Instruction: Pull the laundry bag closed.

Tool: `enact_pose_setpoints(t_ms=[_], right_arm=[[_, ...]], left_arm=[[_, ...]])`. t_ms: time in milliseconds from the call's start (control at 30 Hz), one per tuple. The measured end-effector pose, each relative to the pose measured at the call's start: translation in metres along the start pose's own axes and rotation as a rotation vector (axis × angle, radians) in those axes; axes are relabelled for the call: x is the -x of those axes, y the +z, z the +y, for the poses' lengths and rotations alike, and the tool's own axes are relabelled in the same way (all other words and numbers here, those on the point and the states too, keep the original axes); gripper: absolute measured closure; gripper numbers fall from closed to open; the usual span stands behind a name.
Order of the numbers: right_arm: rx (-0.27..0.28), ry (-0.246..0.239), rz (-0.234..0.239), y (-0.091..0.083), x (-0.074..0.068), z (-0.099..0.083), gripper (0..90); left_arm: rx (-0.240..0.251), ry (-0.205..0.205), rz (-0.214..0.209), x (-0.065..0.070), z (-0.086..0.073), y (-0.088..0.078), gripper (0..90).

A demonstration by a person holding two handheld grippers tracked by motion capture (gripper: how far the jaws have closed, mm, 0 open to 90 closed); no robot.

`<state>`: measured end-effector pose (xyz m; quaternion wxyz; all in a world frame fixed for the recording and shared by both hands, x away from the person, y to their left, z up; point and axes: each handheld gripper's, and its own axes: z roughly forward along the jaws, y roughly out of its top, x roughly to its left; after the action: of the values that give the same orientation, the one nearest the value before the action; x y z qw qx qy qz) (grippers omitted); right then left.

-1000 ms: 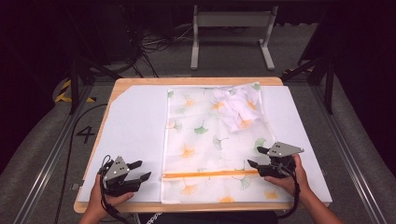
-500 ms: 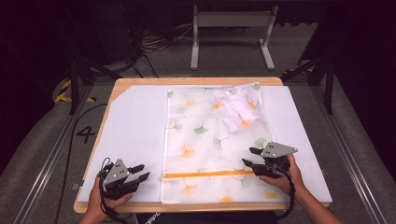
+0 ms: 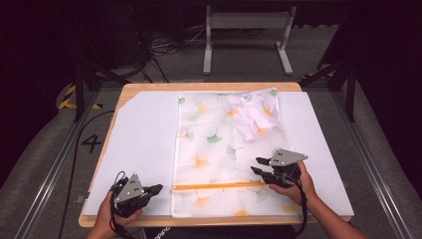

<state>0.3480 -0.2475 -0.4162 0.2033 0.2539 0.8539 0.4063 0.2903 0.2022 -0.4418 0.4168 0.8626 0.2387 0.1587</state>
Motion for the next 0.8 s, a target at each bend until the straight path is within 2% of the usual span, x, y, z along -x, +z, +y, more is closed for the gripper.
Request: enact_pose_setpoints(t_ms=[100,167,233,267,400,600,800], right_arm=[[0.003,-0.008,0.019,0.004,-0.005,0.008,67.5],[0.002,-0.007,0.032,0.007,-0.007,0.012,69.1],[0.001,-0.013,0.044,0.011,-0.011,0.017,69.5],[-0.002,-0.018,0.053,0.014,-0.013,0.02,69.6],[-0.005,-0.041,0.088,0.026,-0.025,0.03,68.7],[-0.017,-0.094,0.148,0.047,-0.046,0.05,64.5],[-0.017,-0.149,0.205,0.067,-0.069,0.07,62.8]], left_arm=[[-0.006,0.001,-0.021,0.004,0.003,0.002,90.0],[-0.011,0.001,-0.051,0.01,0.005,0.003,90.0],[-0.038,0.028,-0.056,0.02,0.004,0.006,90.0],[-0.044,0.029,-0.071,0.024,0.004,0.006,90.0],[-0.042,0.043,-0.113,0.033,0.003,0.011,90.0],[-0.062,0.064,-0.116,0.038,0.005,0.019,87.1],[-0.074,0.057,-0.109,0.034,0.002,0.024,86.7]])
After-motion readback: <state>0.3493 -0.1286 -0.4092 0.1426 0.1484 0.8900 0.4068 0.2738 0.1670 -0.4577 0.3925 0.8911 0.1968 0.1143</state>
